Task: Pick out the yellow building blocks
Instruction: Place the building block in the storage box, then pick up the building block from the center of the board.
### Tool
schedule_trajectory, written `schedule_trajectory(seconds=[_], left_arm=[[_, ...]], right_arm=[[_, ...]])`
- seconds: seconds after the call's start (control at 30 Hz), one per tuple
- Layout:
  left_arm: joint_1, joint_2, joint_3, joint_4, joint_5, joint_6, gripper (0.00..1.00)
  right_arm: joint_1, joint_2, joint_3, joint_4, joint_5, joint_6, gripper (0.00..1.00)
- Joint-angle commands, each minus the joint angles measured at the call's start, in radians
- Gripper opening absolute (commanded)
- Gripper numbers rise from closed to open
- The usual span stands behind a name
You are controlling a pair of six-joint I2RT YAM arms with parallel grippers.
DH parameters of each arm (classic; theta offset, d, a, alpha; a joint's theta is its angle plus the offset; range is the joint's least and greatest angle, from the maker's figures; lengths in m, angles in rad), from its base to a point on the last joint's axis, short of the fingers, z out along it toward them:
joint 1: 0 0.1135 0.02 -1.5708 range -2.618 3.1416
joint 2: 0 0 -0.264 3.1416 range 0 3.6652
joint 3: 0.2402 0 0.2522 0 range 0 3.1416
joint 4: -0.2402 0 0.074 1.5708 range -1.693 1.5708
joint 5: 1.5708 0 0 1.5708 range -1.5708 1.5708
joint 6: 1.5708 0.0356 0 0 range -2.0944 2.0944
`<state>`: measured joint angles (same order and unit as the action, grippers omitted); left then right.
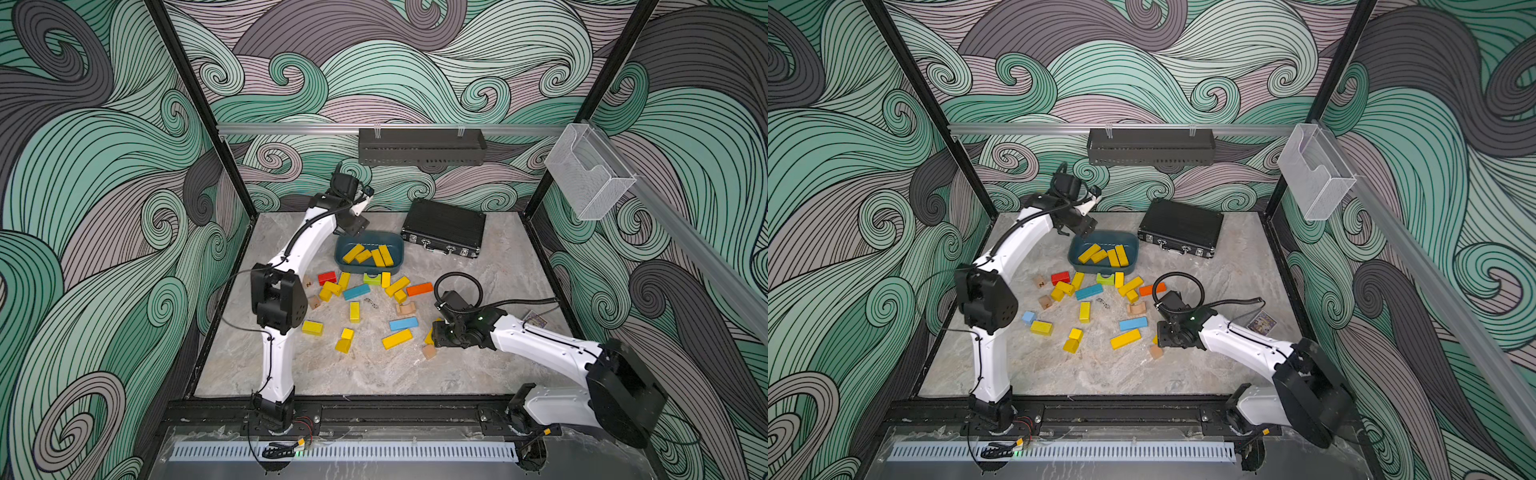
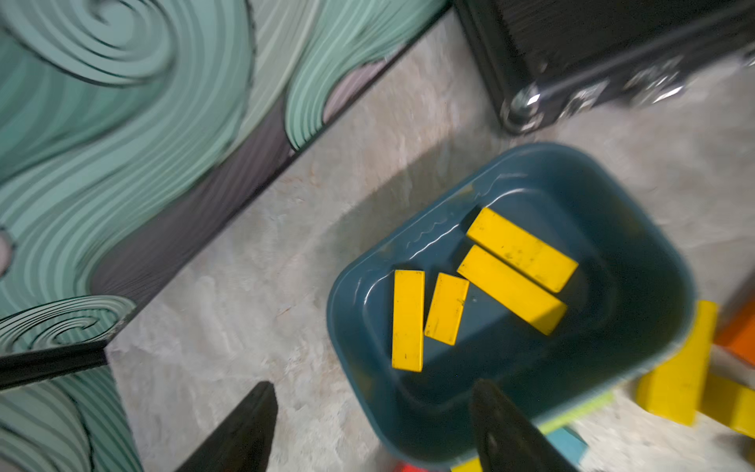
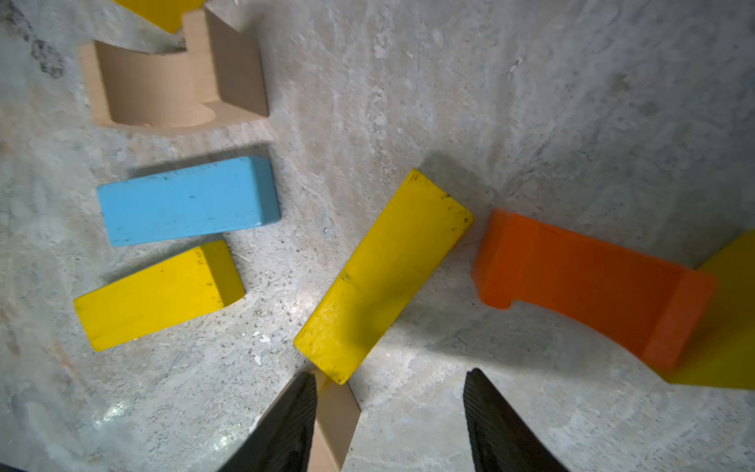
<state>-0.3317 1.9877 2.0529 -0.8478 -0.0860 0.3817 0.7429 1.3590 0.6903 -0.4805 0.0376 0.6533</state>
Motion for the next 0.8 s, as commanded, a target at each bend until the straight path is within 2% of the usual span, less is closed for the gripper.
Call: schedule_trajectory(seconds=[0.0,0.13,0.17,0.33,0.53,0.77], left_arm=[[-0.002,-0.185,-0.108,-0.052,0.047,-0.068,0.77],[0.003,-0.419,-0.352,0.039,0.083,-0.062,0.8],[0.003,-0.474,-0.406,0.064,0.082,-0.058,0.84],[0.005,-0.665,-0.544,0.087,0.076,-0.053,0.91],[0.007,-0.74,-0.648,0.088,0.063,-0.04,0.91],[0.007,-0.76,-0.717,0.095,0.072,-0.046,0.9]], right_arm=[[0.001,0.062,0.046,0.033,-0.005,0.02,0.6],[0.001,0.139,0.082,0.05,-0.007,0.023,0.61],[0.001,0.156,0.091,0.051,-0.005,0.025,0.61],[0.001,0.216,0.126,0.054,0.008,0.02,0.61],[0.001,0.29,0.173,0.03,0.024,0.011,0.61],[0.001,0.326,0.186,0.021,0.042,-0.004,0.6]])
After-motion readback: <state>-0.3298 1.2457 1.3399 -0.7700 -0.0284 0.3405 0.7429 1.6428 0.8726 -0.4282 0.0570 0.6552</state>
